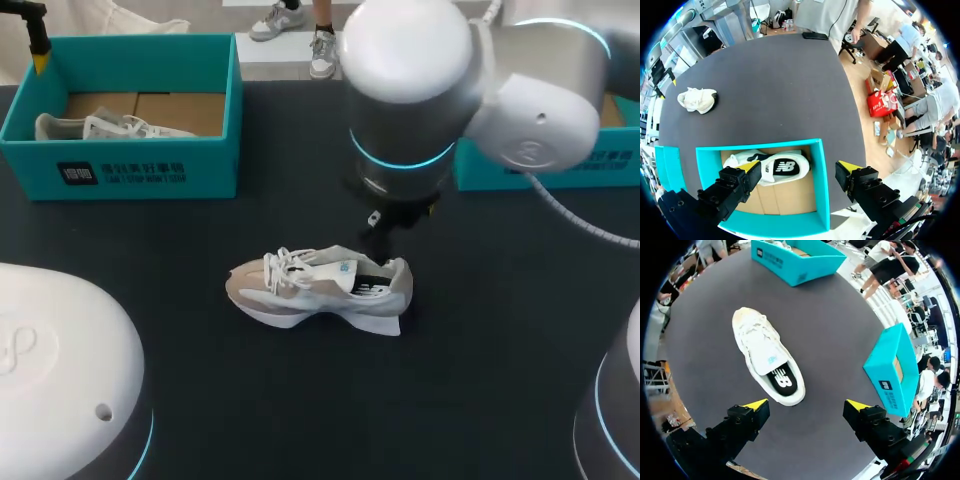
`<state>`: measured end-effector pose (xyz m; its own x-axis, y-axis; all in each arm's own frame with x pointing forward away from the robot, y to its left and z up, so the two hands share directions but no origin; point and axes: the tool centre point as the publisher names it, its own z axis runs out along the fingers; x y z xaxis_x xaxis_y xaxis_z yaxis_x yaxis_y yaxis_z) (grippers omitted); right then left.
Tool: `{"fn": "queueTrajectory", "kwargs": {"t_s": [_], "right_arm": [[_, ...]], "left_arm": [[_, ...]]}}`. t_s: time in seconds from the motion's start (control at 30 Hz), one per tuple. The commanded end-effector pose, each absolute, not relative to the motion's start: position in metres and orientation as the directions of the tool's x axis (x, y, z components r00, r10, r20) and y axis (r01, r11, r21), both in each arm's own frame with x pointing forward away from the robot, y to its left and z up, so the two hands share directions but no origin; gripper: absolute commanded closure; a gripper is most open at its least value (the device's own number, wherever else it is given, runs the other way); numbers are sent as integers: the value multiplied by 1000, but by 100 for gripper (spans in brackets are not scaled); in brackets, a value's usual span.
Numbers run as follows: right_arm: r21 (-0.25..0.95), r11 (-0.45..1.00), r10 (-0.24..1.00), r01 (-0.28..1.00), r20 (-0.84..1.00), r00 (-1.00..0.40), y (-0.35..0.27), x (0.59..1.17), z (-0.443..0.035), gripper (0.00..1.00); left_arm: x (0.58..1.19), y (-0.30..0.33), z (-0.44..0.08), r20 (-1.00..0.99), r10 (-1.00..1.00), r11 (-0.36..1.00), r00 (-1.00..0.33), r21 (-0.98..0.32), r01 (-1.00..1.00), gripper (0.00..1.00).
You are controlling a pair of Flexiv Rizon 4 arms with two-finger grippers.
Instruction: Take the shoe out of the shoebox, open the shoe tongue, remove and reinsert the insole, then place the shoe into the shoebox
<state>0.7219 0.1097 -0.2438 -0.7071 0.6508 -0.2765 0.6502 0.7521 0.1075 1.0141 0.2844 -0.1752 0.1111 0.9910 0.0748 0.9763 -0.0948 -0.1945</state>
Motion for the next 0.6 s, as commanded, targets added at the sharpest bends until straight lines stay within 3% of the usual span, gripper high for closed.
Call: {"fn": "queueTrajectory", "kwargs": {"t_s": [0.03, 0.1, 0.2, 0.37, 0.6], "right_arm": [[189, 807, 587, 559, -171, -791, 101, 721, -248, 0], [188, 834, 548, 518, -175, -818, 93, 715, -251, 0], [308, 855, 473, 417, -132, -871, 83, 710, -253, 0], [376, 887, 319, 268, -80, -944, 69, 714, -256, 0], [424, 883, 228, 203, -8, -974, 60, 722, -254, 0]], "left_arm": [[1014, 285, -175, 76, 991, -96, 112, -195, 976, 0], [1014, 285, -175, 76, 991, -96, 112, -195, 976, 0], [1014, 285, -175, 76, 991, -96, 112, -195, 976, 0], [1014, 285, -175, 76, 991, -96, 112, -195, 976, 0], [1014, 285, -175, 76, 991, -96, 112, -195, 976, 0]]}}
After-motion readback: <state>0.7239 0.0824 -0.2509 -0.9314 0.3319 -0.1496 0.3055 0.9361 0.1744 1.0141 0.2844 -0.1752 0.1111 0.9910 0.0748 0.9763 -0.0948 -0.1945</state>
